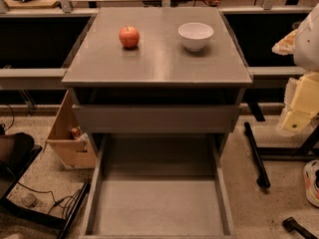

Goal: Place apple into middle drawer

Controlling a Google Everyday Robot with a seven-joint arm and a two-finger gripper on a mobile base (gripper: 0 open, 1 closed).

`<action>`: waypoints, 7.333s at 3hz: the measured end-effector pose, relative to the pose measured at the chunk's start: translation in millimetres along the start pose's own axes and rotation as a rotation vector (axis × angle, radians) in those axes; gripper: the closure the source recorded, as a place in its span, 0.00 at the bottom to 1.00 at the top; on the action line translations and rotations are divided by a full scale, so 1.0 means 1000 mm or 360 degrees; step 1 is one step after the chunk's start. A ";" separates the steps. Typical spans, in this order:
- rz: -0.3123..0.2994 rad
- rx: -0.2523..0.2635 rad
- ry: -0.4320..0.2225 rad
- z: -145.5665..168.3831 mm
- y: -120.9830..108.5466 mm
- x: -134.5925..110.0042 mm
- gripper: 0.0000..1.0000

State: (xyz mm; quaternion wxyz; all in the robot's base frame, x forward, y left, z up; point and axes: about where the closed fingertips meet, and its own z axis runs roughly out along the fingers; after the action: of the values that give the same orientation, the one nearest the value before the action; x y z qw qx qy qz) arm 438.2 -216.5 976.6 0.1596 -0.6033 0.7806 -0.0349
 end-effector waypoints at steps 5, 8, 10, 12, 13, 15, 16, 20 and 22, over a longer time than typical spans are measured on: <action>0.0270 0.0378 -0.0912 0.072 -0.205 -0.146 0.00; 0.0250 0.0286 -0.1103 0.137 -0.252 -0.227 0.00; 0.0242 0.0156 -0.1145 0.220 -0.280 -0.322 0.00; 0.0271 0.0156 -0.1197 0.246 -0.299 -0.366 0.00; 0.0285 0.0141 -0.1239 0.253 -0.304 -0.382 0.00; 0.0409 0.0030 -0.1207 0.279 -0.302 -0.398 0.00; 0.0474 0.0015 -0.1177 0.289 -0.304 -0.400 0.18; 0.0475 0.0013 -0.1177 0.289 -0.303 -0.401 1.00; 0.0506 0.0130 -0.1197 0.178 -0.284 -0.364 1.00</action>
Offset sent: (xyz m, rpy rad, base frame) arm 0.1333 0.0265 -0.0046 0.2362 -0.1737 0.0706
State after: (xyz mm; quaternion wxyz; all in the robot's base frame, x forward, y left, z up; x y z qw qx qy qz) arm 835.2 78.0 953.3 0.4612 -0.4388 0.7494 0.1822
